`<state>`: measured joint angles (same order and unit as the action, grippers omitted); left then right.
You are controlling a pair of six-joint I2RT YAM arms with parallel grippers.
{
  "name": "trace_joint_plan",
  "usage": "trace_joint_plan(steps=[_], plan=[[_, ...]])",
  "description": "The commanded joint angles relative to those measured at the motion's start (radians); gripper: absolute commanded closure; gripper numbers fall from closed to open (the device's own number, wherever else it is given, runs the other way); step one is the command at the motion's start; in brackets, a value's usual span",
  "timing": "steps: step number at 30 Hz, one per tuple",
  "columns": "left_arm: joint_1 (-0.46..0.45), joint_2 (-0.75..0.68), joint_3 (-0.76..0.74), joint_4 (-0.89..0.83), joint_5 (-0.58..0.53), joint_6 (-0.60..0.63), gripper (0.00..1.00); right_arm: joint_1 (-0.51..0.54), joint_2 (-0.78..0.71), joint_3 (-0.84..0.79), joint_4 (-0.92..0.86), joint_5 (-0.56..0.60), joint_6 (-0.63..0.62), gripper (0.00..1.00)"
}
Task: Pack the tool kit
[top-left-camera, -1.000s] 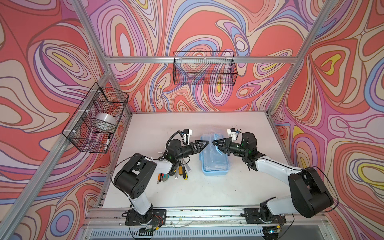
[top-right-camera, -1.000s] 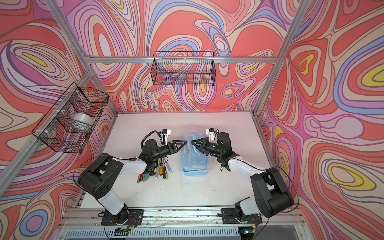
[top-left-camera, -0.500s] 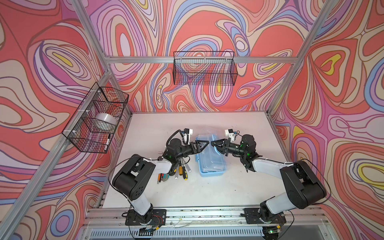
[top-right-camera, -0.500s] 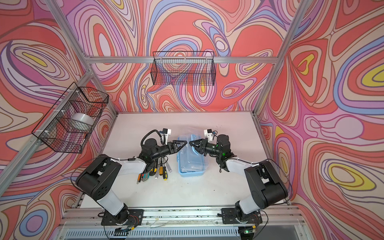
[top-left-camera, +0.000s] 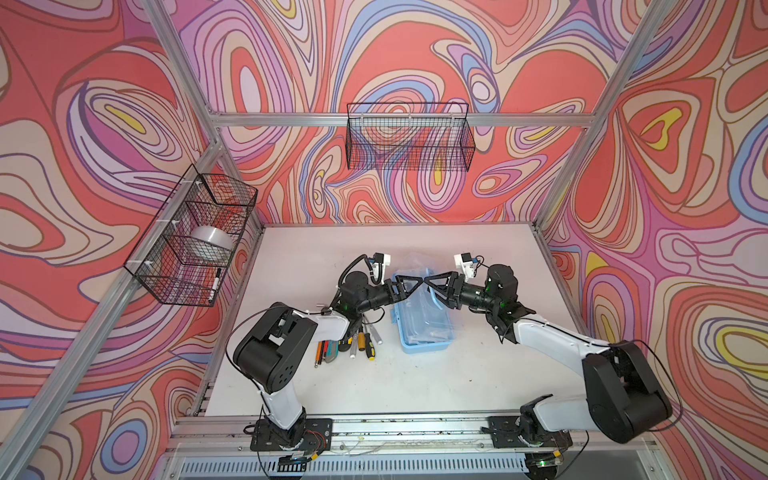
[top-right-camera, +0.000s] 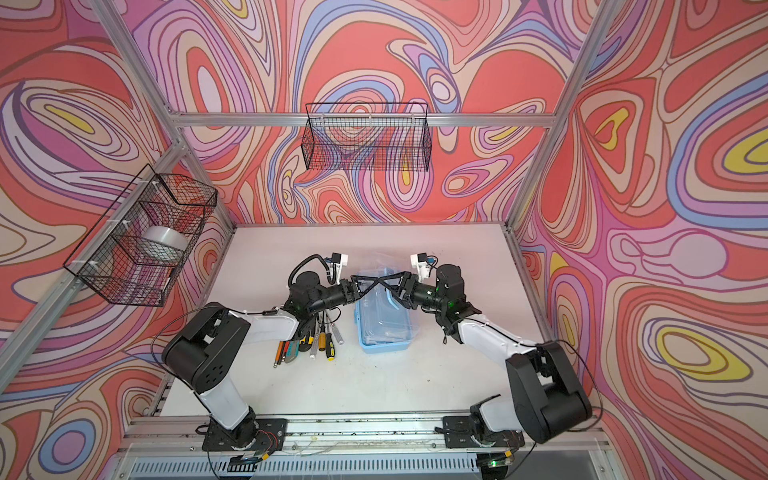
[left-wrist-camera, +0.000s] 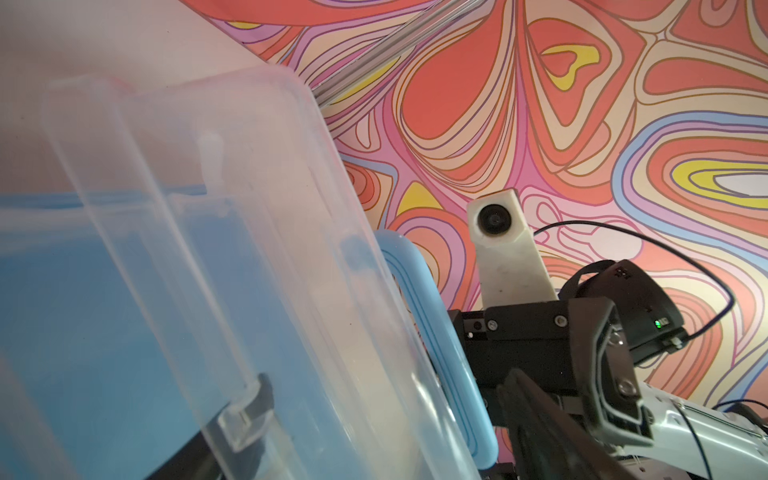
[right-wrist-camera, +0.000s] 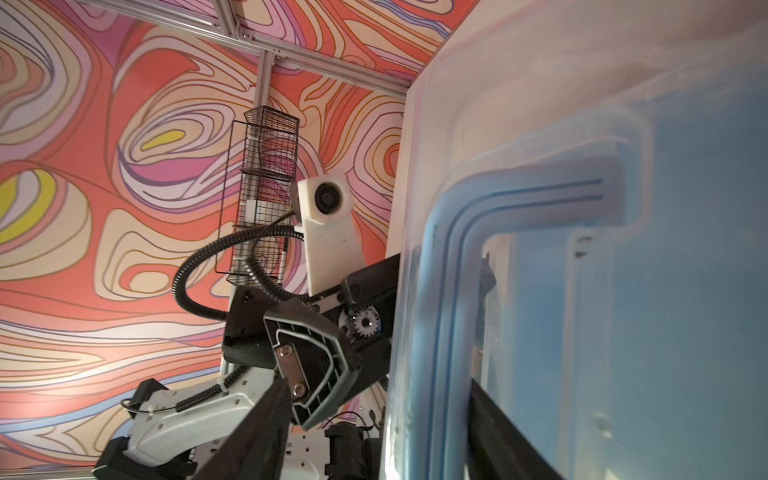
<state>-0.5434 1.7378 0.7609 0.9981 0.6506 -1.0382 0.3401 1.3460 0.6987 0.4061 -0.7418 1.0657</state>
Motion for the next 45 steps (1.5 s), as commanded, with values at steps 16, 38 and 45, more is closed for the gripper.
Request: trace_joint_plan(steps=[16,38,45], plan=[[-0.085,-0.040,0.271,-0.270,-0.004,0.137,0.13,-0.059,-0.303,0.217,-0.901,0.590,-0.454,0.30],[-0.170,0.243,0.722,-0.582,0.085,0.289,0.12,-0.060,-0.410,0.149,-0.893,0.645,-0.479,0.32],[-0.150,0.101,0.612,-0.707,-0.065,0.382,0.12,-0.061,-0.356,0.179,-0.879,0.584,-0.502,0.35]])
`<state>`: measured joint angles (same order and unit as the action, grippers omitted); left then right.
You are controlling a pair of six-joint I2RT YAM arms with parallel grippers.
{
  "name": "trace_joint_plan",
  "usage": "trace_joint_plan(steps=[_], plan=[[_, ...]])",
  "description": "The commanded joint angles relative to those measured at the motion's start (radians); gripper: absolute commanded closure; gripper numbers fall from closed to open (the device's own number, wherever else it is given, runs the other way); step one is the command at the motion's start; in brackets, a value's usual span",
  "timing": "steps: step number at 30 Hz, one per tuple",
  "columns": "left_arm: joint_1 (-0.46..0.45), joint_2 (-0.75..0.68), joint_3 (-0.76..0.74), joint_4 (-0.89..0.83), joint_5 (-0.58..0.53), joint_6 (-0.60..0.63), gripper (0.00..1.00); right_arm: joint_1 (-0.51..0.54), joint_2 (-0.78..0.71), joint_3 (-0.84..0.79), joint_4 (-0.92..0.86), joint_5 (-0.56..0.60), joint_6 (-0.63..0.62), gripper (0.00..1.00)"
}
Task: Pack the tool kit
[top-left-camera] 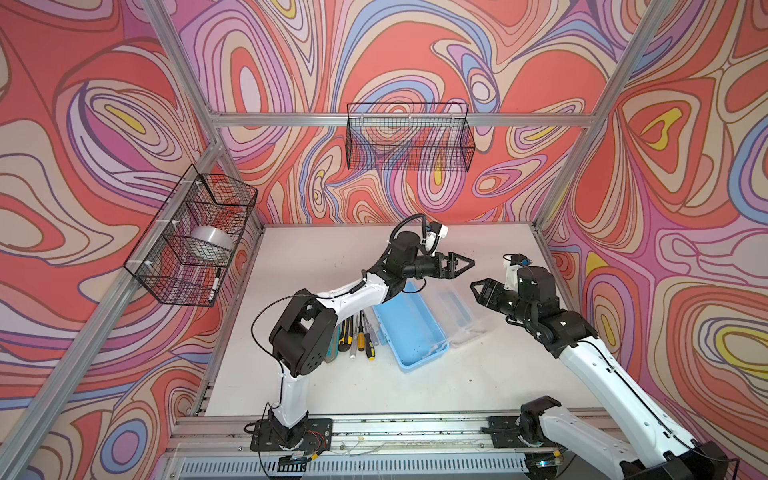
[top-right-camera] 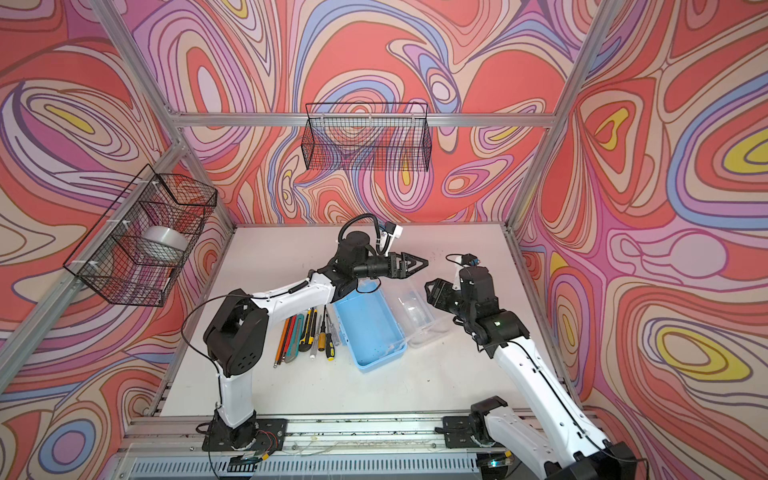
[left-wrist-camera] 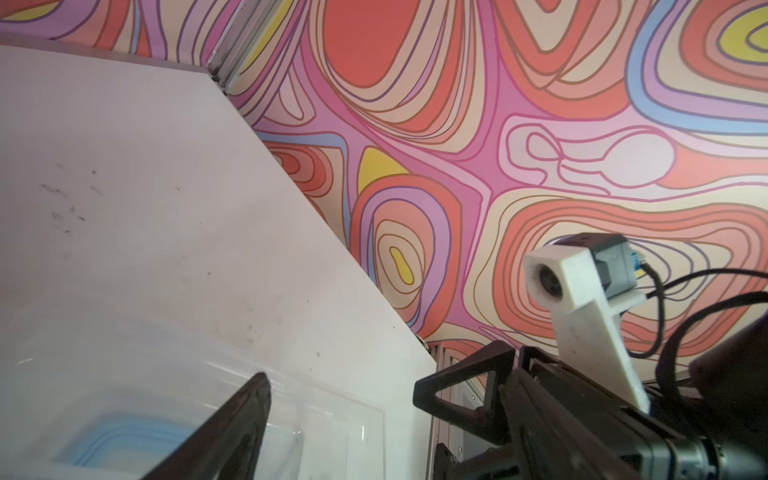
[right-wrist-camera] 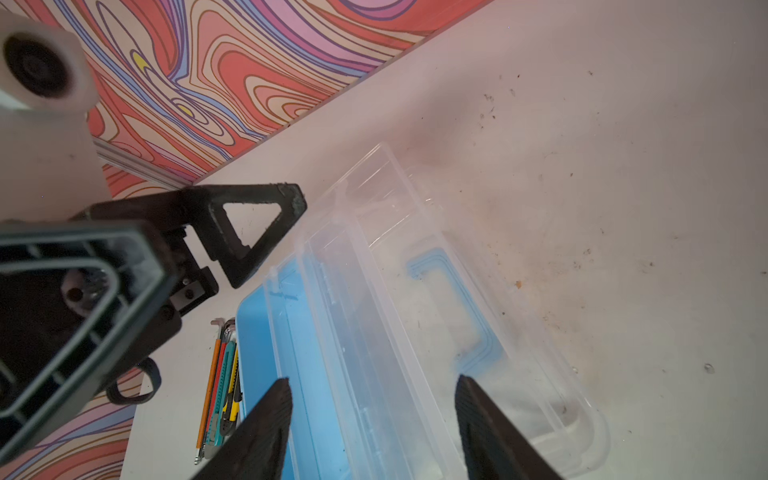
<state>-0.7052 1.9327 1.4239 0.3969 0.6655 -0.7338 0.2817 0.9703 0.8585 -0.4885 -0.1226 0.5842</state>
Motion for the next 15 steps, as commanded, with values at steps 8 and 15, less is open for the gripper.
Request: trace_joint_plan(steps=[8,15], plan=[[0.009,-0.418,-0.271,-0.477,-0.477,0.187,0.13,0.000,0.085,0.052,0.016,-0.098,-0.060,0.38],[0.007,-0.642,-0.448,-0.654,-0.680,0.177,0.14,0.067,0.155,0.076,0.010,-0.044,-0.095,0.40]])
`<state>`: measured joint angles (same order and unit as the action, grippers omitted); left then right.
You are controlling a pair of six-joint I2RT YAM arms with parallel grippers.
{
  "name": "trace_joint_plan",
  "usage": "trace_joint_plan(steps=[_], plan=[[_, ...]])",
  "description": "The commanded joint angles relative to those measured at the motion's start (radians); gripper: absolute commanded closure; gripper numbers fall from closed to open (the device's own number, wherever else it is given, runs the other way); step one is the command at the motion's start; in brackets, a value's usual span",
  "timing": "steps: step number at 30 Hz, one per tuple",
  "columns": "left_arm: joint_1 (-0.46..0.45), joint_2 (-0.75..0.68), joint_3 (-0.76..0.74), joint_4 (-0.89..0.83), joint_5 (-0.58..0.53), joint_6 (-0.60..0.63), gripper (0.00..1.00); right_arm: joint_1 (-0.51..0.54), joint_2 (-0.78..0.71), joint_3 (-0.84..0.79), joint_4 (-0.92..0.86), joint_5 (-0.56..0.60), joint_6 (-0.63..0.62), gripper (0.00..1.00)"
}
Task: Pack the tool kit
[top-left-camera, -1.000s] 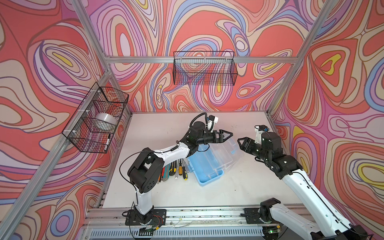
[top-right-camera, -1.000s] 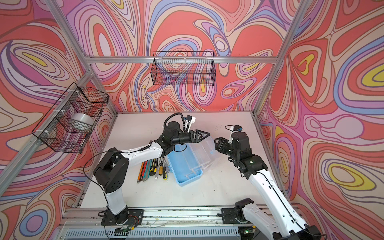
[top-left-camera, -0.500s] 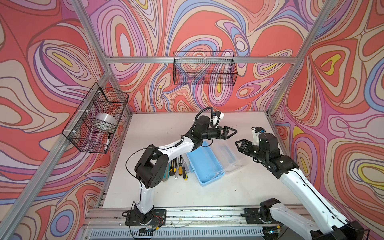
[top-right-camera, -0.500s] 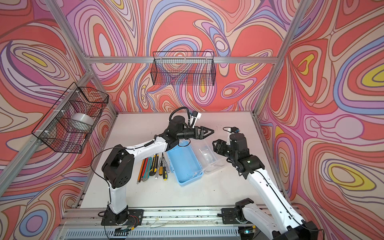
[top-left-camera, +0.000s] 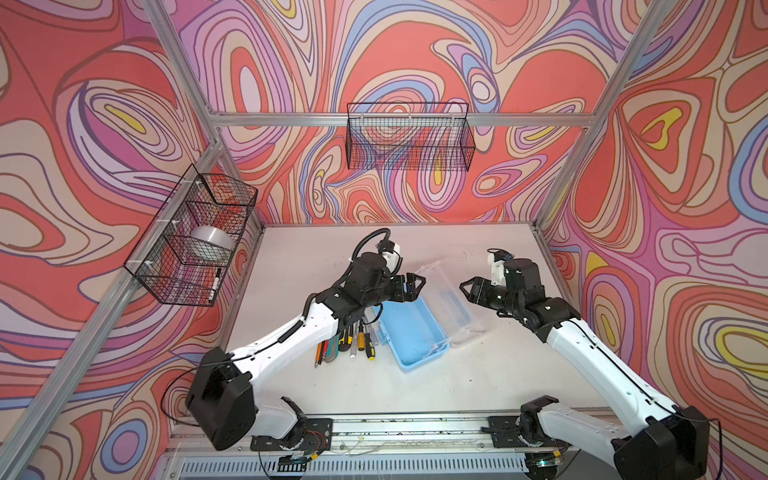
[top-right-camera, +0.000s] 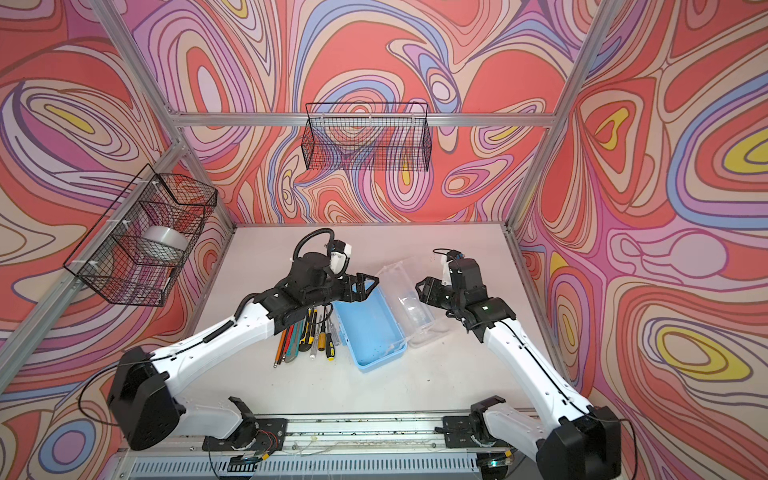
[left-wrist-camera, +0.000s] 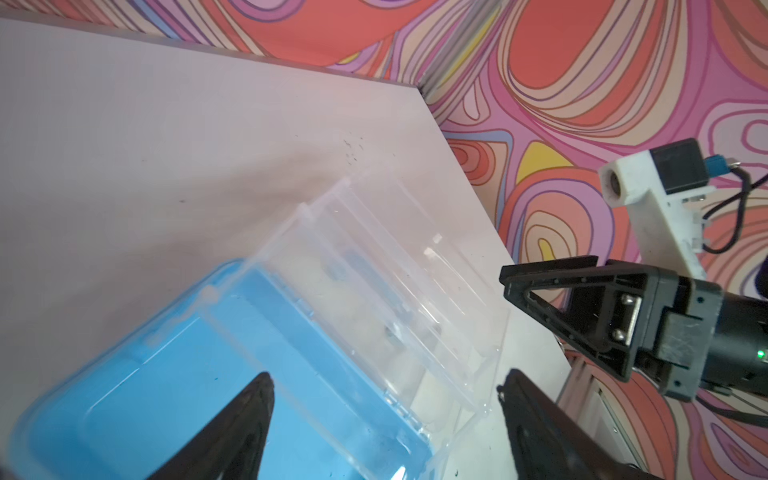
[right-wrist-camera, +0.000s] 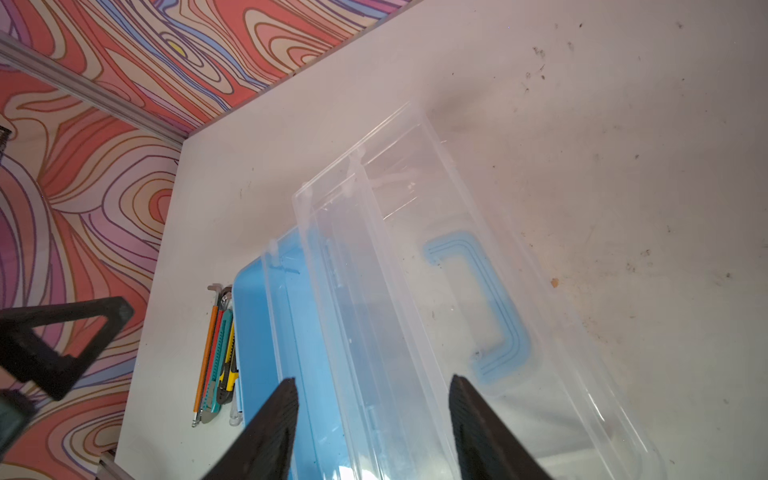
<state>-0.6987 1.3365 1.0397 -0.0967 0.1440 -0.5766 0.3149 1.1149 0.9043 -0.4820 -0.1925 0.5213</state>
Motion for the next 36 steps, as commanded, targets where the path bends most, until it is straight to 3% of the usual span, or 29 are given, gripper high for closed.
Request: trace_joint_plan(steps=[1,7,14,19,36], plan=[[0.003,-0.072,-0.091,-0.199,-0.182,0.016,0.14,0.047,0.018,0.036,0.003,0.040,-0.032,0.41],[0.006,-0.128,-0.196,-0.217,-0.219,-0.002,0.17,0.108,0.031,0.053,0.003,0.092,-0.022,0.48],[0.047,-0.078,-0.247,-0.175,-0.200,-0.022,0.25,0.152,0.036,0.060,-0.010,0.120,-0.003,0.50],[0.099,0.032,-0.245,-0.088,-0.122,-0.018,0.28,0.154,0.031,0.062,-0.009,0.133,0.009,0.50],[0.149,0.362,-0.022,0.011,-0.098,0.000,0.29,0.155,0.091,0.045,0.052,0.103,0.012,0.51]])
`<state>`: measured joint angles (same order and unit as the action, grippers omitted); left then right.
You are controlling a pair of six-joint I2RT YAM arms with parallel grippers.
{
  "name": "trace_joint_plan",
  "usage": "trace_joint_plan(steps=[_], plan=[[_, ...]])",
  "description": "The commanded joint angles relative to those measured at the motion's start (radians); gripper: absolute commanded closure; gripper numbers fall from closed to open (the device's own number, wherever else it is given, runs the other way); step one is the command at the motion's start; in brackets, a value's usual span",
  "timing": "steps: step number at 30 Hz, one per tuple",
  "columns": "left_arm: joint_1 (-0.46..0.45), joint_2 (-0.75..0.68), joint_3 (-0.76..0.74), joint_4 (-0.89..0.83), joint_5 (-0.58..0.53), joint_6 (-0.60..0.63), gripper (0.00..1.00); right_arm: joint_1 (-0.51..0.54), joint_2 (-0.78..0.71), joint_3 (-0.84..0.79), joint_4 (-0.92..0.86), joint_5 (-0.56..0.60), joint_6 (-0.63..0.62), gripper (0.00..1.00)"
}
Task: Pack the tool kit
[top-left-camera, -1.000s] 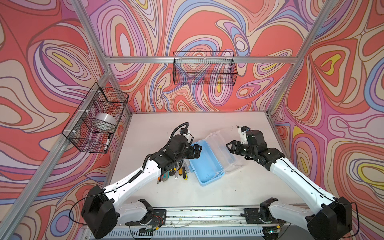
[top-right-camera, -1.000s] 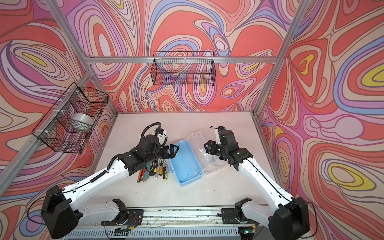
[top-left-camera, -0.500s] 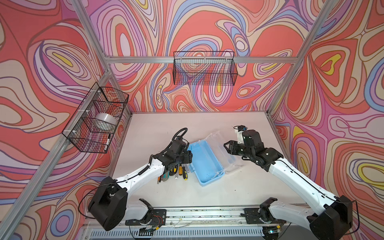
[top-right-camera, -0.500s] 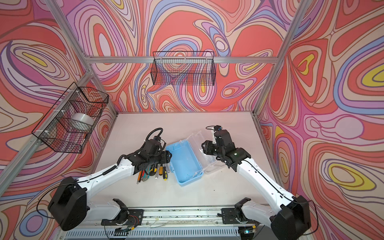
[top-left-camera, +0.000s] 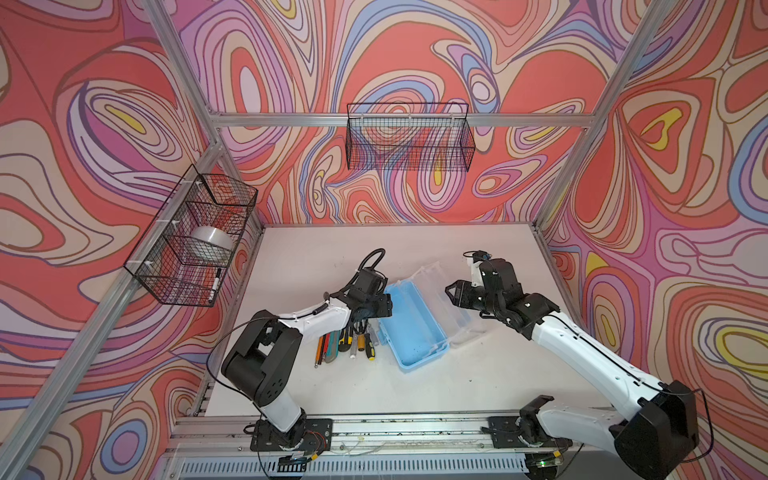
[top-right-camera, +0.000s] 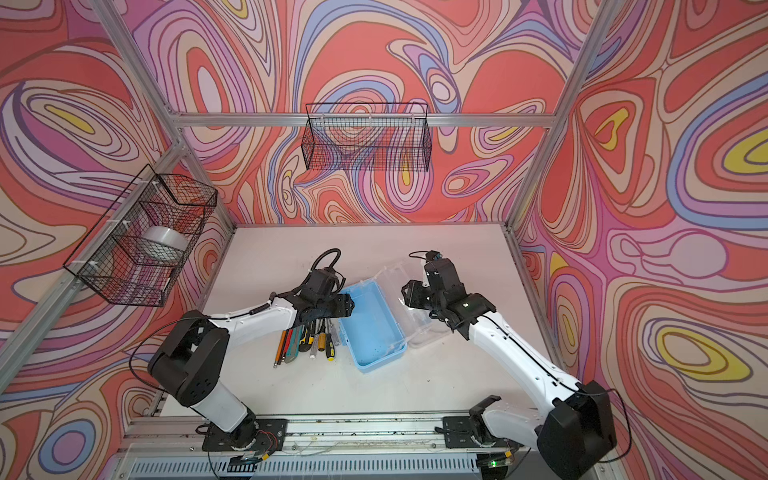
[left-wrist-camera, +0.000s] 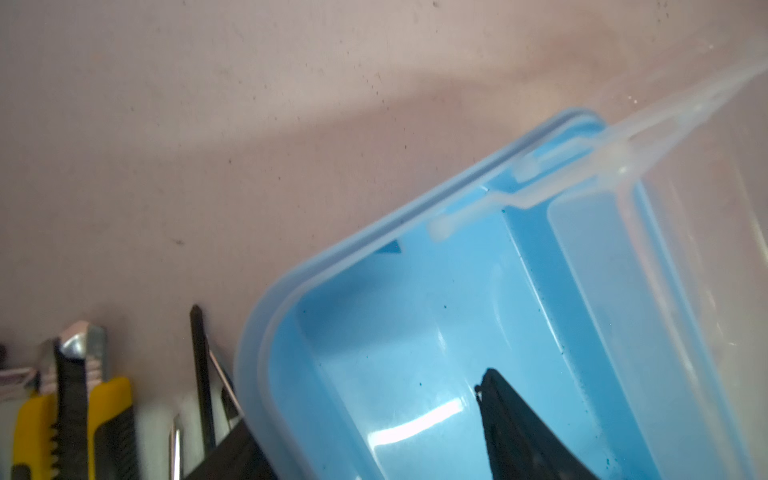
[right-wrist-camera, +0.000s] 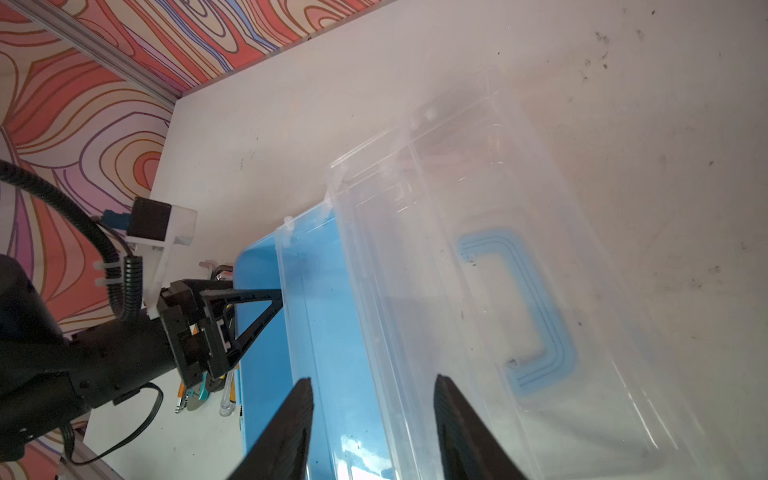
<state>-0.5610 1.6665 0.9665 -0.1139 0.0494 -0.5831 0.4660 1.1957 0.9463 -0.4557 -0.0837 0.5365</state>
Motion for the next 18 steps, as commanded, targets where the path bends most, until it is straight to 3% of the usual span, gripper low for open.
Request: trace_joint_plan(steps=[1,14,18], plan=[[0.017,0.051,0.074,0.030,0.002,0.010,0.29,0.004,0.015,0.002,0.029,-0.006,-0.006,0.51],[0.094,0.250,0.327,-0.008,0.070,0.039,0.30,0.004,0.067,0.005,0.054,0.003,-0.017,0.51],[0.114,0.249,0.349,-0.023,0.050,0.061,0.30,0.004,0.069,0.009,0.054,0.007,-0.020,0.51]])
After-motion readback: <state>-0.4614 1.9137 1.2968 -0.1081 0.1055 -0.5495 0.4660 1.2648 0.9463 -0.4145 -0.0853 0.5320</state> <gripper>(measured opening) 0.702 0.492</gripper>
